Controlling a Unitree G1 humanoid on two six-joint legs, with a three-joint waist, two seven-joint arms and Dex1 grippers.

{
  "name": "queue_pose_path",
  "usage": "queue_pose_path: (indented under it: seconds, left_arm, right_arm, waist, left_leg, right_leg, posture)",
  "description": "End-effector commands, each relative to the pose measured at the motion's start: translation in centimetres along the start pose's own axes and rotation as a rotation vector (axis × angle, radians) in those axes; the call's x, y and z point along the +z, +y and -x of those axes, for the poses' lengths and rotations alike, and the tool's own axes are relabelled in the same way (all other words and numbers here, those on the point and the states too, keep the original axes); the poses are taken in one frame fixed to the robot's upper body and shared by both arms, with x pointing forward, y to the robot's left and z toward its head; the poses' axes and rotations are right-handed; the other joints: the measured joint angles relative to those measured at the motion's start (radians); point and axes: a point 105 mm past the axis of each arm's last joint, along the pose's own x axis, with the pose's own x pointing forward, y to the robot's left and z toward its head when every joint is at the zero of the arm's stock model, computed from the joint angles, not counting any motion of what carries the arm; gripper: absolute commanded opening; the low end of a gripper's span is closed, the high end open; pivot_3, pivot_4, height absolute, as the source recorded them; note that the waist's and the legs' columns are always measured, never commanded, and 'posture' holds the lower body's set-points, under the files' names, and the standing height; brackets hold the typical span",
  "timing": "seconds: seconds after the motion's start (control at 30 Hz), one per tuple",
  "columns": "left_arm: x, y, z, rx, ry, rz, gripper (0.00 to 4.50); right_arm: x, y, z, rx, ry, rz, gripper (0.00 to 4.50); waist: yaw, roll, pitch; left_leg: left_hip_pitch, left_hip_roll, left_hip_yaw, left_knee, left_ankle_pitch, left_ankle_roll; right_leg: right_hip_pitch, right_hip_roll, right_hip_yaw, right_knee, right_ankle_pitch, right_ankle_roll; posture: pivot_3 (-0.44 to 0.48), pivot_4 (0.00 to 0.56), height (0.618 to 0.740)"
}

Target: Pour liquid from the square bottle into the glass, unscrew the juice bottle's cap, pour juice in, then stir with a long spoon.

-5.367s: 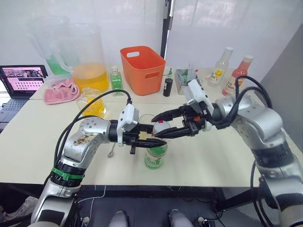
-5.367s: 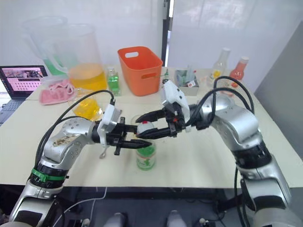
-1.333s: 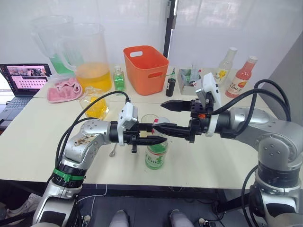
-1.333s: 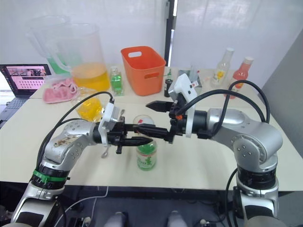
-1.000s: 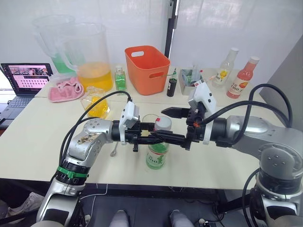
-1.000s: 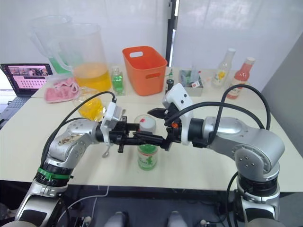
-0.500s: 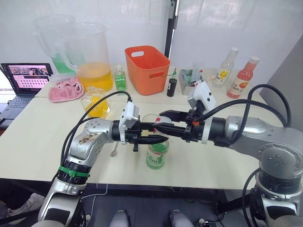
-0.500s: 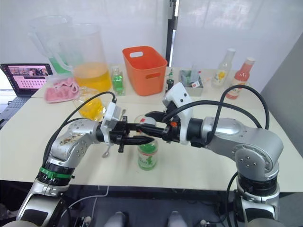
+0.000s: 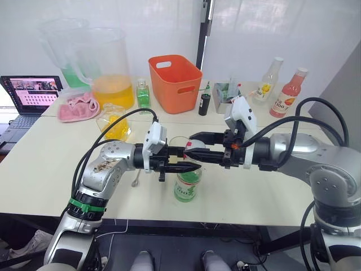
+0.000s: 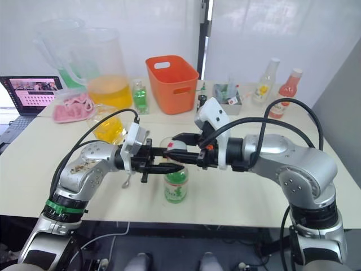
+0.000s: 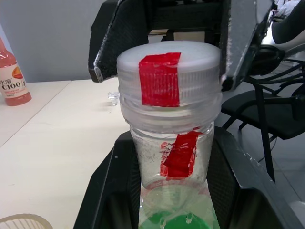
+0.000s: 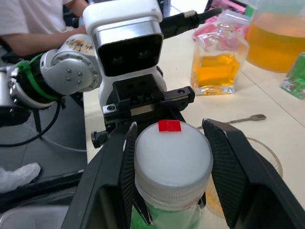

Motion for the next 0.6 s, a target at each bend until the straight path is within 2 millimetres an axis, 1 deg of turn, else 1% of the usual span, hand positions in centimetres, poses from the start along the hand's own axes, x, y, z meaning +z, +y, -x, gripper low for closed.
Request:
queue_pose_path:
  seconds: [0.03, 0.17, 0.3, 0.5, 0.6]
  left_arm:
    - [-0.2, -0.1, 0.0, 0.042, 0.036, 0.002, 1.41]
    - [-0.1, -0.4, 0.0, 0.068, 0.041, 0.001, 1.41]
    - [-0.1, -0.5, 0.3, 0.095, 0.043, 0.004, 1.41]
    - [-0.1, -0.7, 0.6, 0.123, 0.045, 0.01, 1.41]
    - [-0.2, -0.8, 0.7, 0.13, 0.046, 0.011, 1.41]
  right_arm:
    - [0.0, 0.7, -0.6, 0.17, 0.019, 0.092, 1.68]
    - [0.2, 0.2, -0.7, 0.368, 0.035, 0.205, 1.68]
    - [0.1, -0.5, -1.0, 0.47, 0.044, 0.247, 1.68]
    - [-0.1, -1.2, -1.2, 0.562, 0.04, 0.277, 1.61]
    - [0.0, -1.7, -1.3, 0.572, 0.025, 0.276, 1.61]
  waist:
    - [-0.002, 0.0, 0.0]
    - [-0.004, 0.0, 0.0]
    - [-0.003, 0.0, 0.0]
    - [-0.002, 0.0, 0.0]
    - [-0.002, 0.0, 0.0]
  left_leg:
    - [0.0, 0.0, 0.0, 0.0, 0.0, 0.0]
    - [0.0, 0.0, 0.0, 0.0, 0.0, 0.0]
    - [0.0, 0.0, 0.0, 0.0, 0.0, 0.0]
    - [0.0, 0.0, 0.0, -0.001, 0.0, 0.0]
    - [0.001, 0.0, 0.0, 0.0, 0.0, 0.0]
  right_leg:
    - [0.0, 0.0, 0.0, 0.0, 0.0, 0.0]
    - [0.0, 0.0, 0.0, 0.0, 0.0, 0.0]
    - [0.0, 0.0, 0.0, 0.001, 0.0, 0.0]
    - [0.0, 0.001, -0.001, 0.001, 0.0, 0.001]
    - [0.0, 0.001, -0.001, 0.002, 0.0, 0.0]
  posture:
    - [0.0, 0.15, 0.722]
    - [0.0, 0.15, 0.722]
    - [0.0, 0.15, 0.722]
    - [0.0, 0.15, 0.722]
    - [0.0, 0.15, 0.722]
